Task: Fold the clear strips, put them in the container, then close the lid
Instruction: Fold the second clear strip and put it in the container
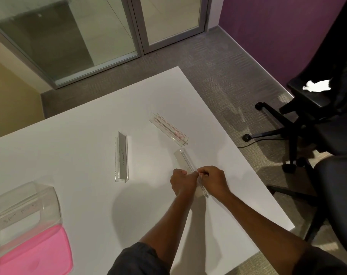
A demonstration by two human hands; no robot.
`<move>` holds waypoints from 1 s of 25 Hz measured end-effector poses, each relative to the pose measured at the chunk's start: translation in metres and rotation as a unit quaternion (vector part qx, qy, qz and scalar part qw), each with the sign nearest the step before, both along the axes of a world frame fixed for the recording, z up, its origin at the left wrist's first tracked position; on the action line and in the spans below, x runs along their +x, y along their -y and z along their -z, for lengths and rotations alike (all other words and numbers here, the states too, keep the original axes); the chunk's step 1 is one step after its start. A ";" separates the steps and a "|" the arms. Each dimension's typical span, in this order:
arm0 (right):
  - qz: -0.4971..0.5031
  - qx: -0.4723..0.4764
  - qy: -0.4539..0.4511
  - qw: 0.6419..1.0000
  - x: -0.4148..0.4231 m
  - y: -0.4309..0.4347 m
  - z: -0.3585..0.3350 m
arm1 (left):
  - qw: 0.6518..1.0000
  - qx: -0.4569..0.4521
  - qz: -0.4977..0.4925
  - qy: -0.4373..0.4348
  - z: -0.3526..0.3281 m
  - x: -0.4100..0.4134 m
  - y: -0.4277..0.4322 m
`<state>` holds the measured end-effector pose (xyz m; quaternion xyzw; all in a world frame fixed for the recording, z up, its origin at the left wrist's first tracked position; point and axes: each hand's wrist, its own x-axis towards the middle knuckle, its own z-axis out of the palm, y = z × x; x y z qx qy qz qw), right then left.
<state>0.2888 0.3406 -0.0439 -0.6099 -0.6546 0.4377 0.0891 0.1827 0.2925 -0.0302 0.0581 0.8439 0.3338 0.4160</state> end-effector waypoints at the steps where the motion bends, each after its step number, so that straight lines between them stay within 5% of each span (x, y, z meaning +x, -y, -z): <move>1: -0.005 -0.002 0.003 1.000 0.000 0.000 -0.001 | 1.000 -0.004 0.000 0.000 0.001 0.001 -0.001; 6: -0.033 -0.029 0.009 0.999 0.011 0.006 -0.008 | 1.000 0.008 -0.004 -0.012 -0.002 -0.007 -0.003; 9: -0.087 -0.032 0.050 0.994 0.020 0.020 -0.008 | 0.985 0.033 0.108 -0.128 -0.007 -0.035 -0.003; 13: -0.156 0.045 0.131 0.978 0.016 0.040 0.000 | 0.856 0.063 0.380 -0.344 -0.015 -0.070 -0.010; 20: -0.183 0.125 0.202 0.954 0.012 0.045 0.005 | 0.640 0.065 0.648 -0.407 -0.009 -0.096 -0.030; 25: -0.227 0.135 0.194 0.945 0.021 0.036 0.003 | 0.594 0.055 0.685 -0.418 -0.001 -0.106 -0.035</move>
